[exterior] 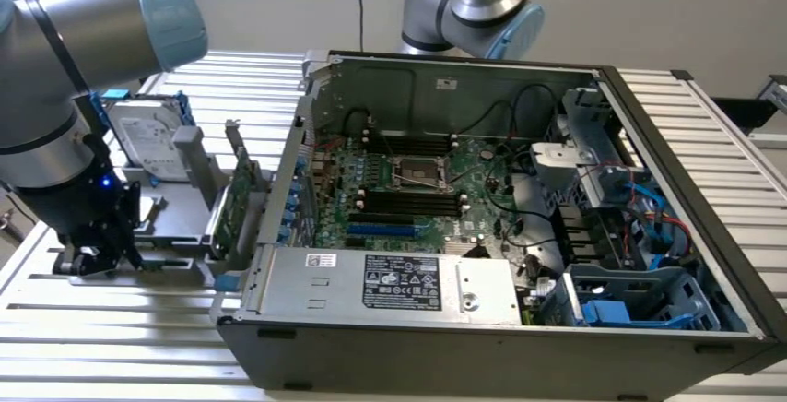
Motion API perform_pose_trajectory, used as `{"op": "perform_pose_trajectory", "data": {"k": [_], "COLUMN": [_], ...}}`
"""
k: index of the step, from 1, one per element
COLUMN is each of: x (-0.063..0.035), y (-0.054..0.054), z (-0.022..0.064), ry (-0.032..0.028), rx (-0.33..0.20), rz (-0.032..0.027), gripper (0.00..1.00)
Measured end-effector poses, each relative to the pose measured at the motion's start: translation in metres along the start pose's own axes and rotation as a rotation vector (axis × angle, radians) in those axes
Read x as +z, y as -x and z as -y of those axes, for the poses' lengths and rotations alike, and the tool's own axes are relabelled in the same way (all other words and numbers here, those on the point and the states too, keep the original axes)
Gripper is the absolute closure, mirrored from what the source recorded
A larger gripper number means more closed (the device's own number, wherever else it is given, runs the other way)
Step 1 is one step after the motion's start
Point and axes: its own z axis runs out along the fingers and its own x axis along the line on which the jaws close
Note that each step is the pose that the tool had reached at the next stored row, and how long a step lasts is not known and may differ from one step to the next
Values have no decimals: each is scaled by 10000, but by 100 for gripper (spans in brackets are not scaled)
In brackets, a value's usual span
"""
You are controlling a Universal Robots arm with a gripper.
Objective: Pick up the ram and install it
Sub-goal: 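Pick up the ram and move it above insertion slot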
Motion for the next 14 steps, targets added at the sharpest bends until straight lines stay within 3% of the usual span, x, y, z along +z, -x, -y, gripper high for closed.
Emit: {"op": "perform_pose_trajectory", "data": {"k": [9, 14], "x": [-10, -111], "y": [0, 0], "z": [0, -3], "ry": [21, 36], "rx": [190, 194], "rz": [7, 9], "gripper": [87, 87]}}
